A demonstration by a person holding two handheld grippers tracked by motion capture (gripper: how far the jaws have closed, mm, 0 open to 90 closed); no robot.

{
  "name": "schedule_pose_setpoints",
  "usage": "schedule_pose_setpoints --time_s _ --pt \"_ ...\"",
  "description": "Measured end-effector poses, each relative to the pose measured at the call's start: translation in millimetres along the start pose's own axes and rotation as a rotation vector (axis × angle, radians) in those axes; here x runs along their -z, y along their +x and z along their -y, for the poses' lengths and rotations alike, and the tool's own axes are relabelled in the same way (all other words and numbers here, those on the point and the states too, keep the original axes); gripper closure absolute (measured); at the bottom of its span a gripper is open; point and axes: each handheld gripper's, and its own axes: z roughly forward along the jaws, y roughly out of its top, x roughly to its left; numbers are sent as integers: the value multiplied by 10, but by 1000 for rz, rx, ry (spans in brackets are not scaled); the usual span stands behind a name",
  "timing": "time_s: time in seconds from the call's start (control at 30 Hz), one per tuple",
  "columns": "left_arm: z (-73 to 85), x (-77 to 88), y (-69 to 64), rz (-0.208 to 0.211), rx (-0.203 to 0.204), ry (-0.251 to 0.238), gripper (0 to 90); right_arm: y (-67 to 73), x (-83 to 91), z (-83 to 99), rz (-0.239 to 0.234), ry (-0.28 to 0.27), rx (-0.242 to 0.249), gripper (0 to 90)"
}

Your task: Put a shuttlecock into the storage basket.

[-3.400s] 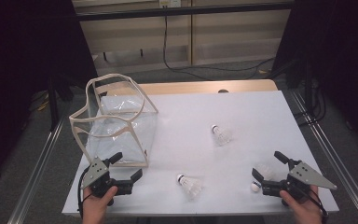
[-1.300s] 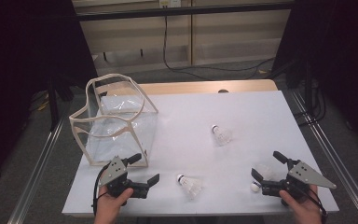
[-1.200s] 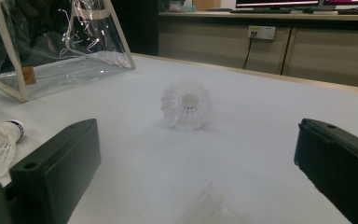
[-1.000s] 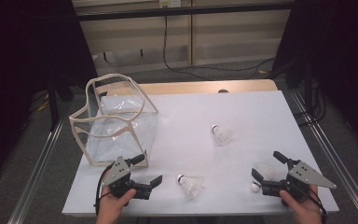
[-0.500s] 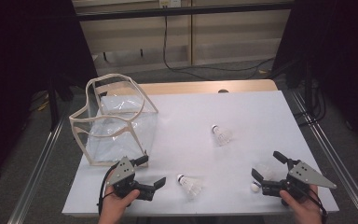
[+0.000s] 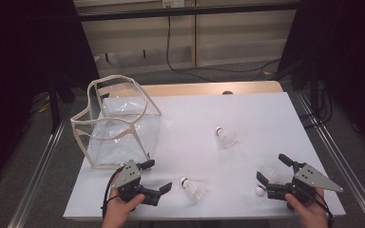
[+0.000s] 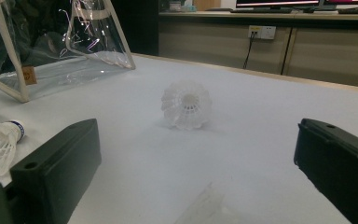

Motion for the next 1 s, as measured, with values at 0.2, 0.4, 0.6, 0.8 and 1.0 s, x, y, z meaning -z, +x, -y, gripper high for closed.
schedule_pose_setpoints --time_s 0.2,0.4,0.6,0.8,1.0 --pt "-5 -23 -6 14 -6 6 20 -1 1 0 0 -2 -2 2" --pt "-10 -52 -21 38 2 13 22 0 2 -1 -3 -2 -1 3" --pt "-21 -96 -55 60 -10 35 24 -2 1 -1 -1 -3 -1 3" --pt "-16 -128 -68 72 -13 62 25 -1 2 0 -1 0 0 3" --pt "-23 -146 -69 84 -2 73 21 1 4 -1 -2 0 -1 3"
